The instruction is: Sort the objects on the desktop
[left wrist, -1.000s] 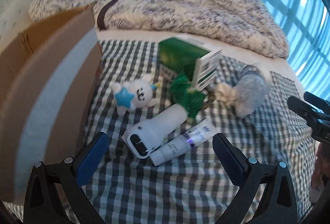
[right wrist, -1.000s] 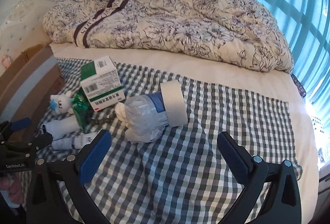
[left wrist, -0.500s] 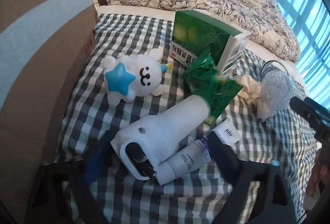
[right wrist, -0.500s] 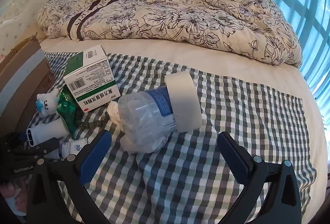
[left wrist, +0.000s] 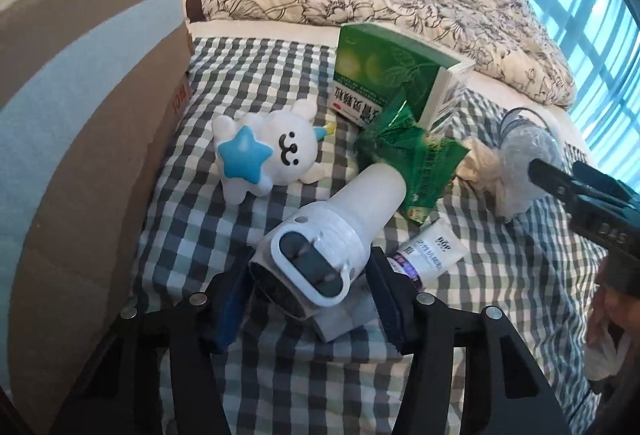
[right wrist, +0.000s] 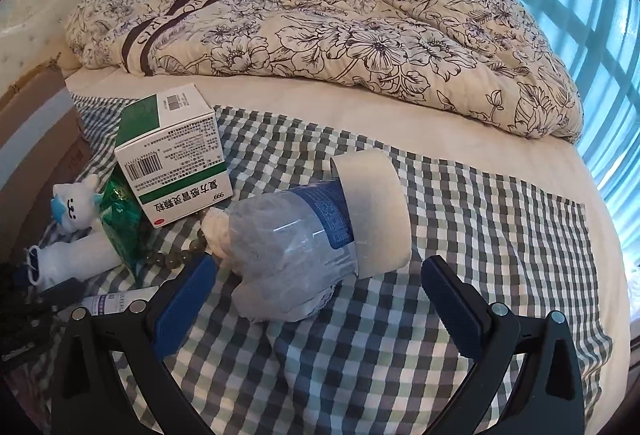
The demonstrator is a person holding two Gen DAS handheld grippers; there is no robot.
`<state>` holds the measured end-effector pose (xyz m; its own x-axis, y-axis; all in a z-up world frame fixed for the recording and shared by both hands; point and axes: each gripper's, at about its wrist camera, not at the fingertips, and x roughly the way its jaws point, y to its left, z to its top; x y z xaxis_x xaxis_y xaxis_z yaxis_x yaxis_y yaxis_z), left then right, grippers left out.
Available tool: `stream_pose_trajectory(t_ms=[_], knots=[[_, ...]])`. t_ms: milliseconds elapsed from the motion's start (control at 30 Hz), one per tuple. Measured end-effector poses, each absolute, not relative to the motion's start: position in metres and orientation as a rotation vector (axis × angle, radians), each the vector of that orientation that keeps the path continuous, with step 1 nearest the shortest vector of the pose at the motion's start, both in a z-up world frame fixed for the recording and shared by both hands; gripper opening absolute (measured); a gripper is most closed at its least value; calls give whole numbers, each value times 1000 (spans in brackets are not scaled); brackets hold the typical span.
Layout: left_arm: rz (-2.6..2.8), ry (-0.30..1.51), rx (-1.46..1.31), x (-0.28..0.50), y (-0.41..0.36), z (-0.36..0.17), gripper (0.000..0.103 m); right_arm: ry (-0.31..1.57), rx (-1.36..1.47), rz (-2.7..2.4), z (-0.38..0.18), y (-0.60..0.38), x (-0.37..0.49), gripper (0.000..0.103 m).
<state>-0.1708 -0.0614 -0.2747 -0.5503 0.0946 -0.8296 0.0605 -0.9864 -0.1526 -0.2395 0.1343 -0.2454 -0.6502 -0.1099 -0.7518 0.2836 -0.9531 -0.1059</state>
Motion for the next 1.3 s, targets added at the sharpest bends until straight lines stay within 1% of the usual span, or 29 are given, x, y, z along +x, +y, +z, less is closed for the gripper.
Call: stream_pose_trajectory(t_ms=[167,200,233,267,300,333,367,433,567,767,833,1000,1033,1067,1100,1133,1167,1200,1300], knots=[[2745,-291,-1433,-166,-64,-265,56,285,1167,-2650,-249,133,-247,102],[2744,-294,-1426,-166,-64,-264,56,268,1175,-2641,-251,132,-250,99],[2745,-296,-1422,-167,-64,-262,56,264,1188,-2643,-253,132,-251,88],[2746,-297,-1416,-167,-63,-261,56,267,1203,-2646,-255,132,-252,80],[2747,-299,-1412,-167,-63,-260,56,256,1215,-2627,-256,132,-252,58],[2746,-303,-1409,-166,-64,-260,56,235,1239,-2592,-259,131,-253,35],[2743,-306,-1409,-166,-63,-260,56,234,1265,-2568,-262,130,-252,27],[2742,-305,-1409,-166,-63,-261,56,215,1272,-2546,-267,132,-251,25],[2739,-311,-1407,-164,-64,-263,56,93,1233,-2535,-265,145,-246,24],[2742,-325,-1386,-162,-64,-257,55,32,1162,-2528,-247,157,-235,22],[2746,-322,-1374,-161,-64,-254,55,15,1142,-2519,-241,159,-231,0],[2754,-324,-1346,-157,-63,-246,55,0,1138,-2519,-236,166,-223,0],[2754,-321,-1344,-157,-63,-245,55,-22,1147,-2519,-237,171,-223,2],[2757,-316,-1344,-157,-64,-245,55,-50,1161,-2522,-239,177,-223,7],[2765,-308,-1347,-156,-64,-246,55,-68,1175,-2537,-241,181,-222,31],[2765,-305,-1352,-157,-65,-247,55,-73,1191,-2558,-244,185,-222,71],[2760,-308,-1360,-158,-65,-249,55,-72,1197,-2571,-247,188,-222,85],[2749,-311,-1372,-159,-66,-252,55,-76,1181,-2577,-248,190,-219,90],[2739,-317,-1390,-161,-67,-259,56,-44,1144,-2561,-250,187,-215,90]])
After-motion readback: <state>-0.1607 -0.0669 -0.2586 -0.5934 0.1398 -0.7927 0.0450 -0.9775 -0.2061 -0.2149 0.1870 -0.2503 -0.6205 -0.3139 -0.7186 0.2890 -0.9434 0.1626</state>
